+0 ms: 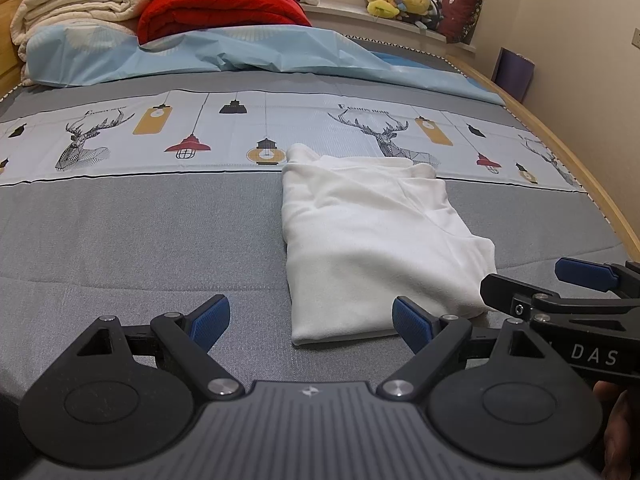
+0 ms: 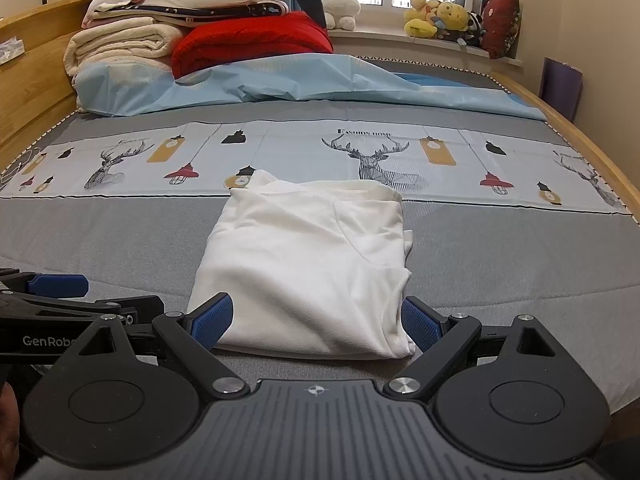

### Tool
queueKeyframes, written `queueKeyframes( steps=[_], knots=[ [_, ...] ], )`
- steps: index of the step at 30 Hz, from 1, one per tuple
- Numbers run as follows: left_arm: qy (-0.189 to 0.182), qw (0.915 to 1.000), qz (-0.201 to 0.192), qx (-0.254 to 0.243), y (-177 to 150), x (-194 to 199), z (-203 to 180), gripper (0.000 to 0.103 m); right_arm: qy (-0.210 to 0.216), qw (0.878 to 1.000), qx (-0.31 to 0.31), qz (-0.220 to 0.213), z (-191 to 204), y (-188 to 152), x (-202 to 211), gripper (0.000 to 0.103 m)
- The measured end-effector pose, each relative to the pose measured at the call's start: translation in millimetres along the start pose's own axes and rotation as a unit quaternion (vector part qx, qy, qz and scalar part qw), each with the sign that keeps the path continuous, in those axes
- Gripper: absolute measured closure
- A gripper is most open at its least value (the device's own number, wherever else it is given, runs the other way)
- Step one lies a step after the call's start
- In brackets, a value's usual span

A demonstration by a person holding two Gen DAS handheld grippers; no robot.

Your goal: Fold small clothes

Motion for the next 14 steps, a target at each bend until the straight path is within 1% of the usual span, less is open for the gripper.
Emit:
queueKeyframes(
  steps=[14],
  knots=[
    [-0.001, 1.0, 0.0, -0.001, -0.2, -1.2, 0.5, 0.012, 0.0, 1.0, -0.001, 0.001, -1.8, 0.9, -1.2, 0.012]
  ],
)
Point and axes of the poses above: each gripper's, at about its wrist camera, not at the fingertips, and x roughly against the way its jaws point, z to its left, y to its top, the point moved 5 cm from there along -x, roughly the way its jaws point, and after that the axes turned 8 degrees about x, right-handed, at the moved point
